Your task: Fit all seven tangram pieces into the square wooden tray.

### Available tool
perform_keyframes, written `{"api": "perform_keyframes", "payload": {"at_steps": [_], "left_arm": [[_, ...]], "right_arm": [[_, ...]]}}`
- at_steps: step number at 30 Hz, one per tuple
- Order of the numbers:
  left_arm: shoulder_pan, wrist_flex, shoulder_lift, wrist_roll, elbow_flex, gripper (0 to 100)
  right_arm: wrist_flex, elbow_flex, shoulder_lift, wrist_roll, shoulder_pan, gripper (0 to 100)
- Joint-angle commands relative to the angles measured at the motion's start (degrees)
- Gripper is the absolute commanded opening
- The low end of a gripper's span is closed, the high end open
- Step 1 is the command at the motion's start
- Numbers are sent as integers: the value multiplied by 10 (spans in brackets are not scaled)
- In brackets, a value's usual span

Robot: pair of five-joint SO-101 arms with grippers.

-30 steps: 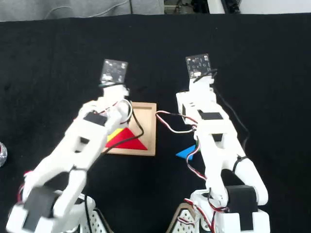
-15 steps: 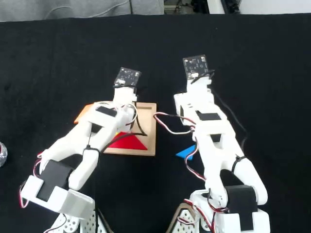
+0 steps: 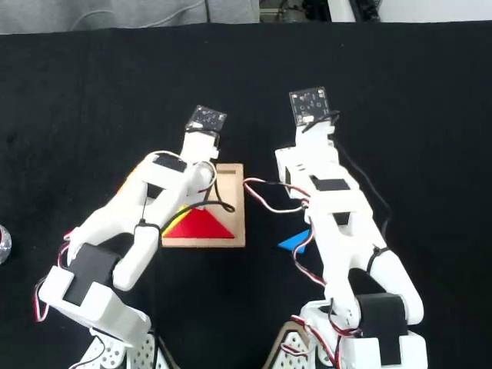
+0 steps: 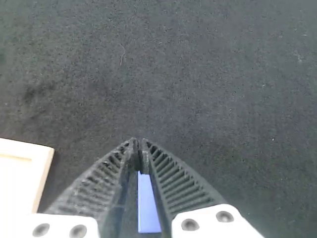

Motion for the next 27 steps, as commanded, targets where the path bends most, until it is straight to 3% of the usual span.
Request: {"api": "perform_keyframes", "payload": {"at_steps": [1,15,23,25,27], "left_arm": [[-25,8,-10,-3,-16,28],[-15,8,-187,4,71,29],[-153,8,-328,49,91,34],[-184,11,-330,20,123,42],[-205,7,-329,-55,164,91]], "right_arm": [[-13,-4,-22,0,-8,11],[-13,-4,-22,0,-8,11],[-14,-4,-22,0,-7,11],[-14,-4,-22,0,-7,11],[-14,-4,-22,0,-7,11]]}}
